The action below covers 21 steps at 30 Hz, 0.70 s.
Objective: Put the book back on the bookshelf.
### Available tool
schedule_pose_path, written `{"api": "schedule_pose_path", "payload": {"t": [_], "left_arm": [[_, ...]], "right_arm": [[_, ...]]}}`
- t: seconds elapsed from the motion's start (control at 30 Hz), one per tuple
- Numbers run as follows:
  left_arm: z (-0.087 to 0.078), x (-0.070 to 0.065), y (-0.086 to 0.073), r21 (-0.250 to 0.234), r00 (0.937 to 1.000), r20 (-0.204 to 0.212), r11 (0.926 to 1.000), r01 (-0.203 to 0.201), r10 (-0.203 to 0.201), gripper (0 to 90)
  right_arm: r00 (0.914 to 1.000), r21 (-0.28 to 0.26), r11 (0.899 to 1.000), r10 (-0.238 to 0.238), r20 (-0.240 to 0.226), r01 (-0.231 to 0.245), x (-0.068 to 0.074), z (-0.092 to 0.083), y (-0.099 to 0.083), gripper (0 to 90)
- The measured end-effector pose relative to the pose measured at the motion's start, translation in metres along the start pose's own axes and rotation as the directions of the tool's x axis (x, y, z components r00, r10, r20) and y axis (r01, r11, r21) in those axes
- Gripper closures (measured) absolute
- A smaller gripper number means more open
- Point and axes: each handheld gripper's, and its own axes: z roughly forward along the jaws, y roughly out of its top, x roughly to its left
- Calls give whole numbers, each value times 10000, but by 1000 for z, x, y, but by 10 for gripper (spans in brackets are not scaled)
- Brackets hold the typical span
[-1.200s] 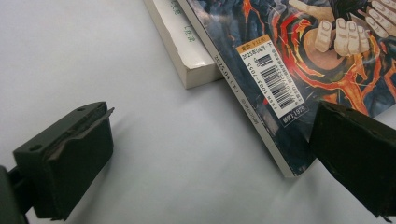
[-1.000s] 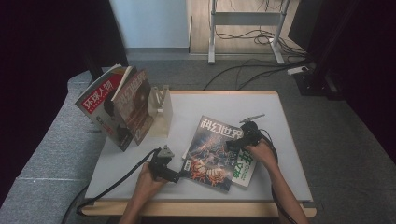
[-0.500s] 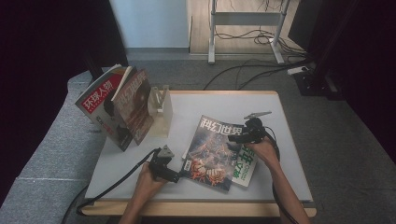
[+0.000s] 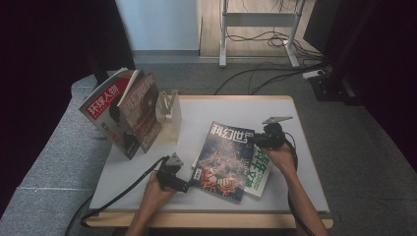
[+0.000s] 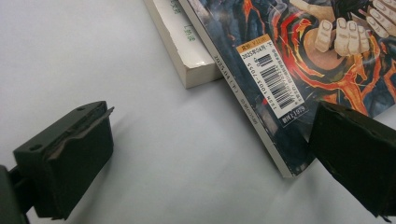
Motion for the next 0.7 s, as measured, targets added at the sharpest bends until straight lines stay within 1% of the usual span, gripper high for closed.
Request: {"api": "schedule_pose_path", "payload": {"t": [0.17, 0.33, 0.43, 0.5, 0.57, 0.7], "left_arm": [[0, 0, 0, -4, 10000, 46, 10000, 1, -1, 0], [0, -1, 0, 27, 10000, 26, 10000, -52, 52, 0], [0, -1, 0, 31, 10000, 40, 10000, -53, 53, 0], [0, -1, 0, 38, 10000, 58, 10000, -66, 66, 0], [-1, 0, 0, 44, 9999, 98, 10000, -57, 57, 2], [-2, 0, 1, 109, 9998, 189, 9999, -25, 23, 16]], "right_arm": [[9989, -280, 9985, -457, 129, 460, 9, -7, 3, 772], [9964, -647, 9943, -835, 170, 844, 20, -15, 7, 792], [9938, -921, 9895, -1105, 118, 1111, 27, -22, 10, 797], [9920, -979, 9872, -1257, 82, 1259, 30, -25, 12, 797], [9906, -976, 9858, -1370, 61, 1369, 33, -28, 13, 797], [9906, -1161, 9841, -1365, -96, 1345, 37, -33, 14, 796]]}}
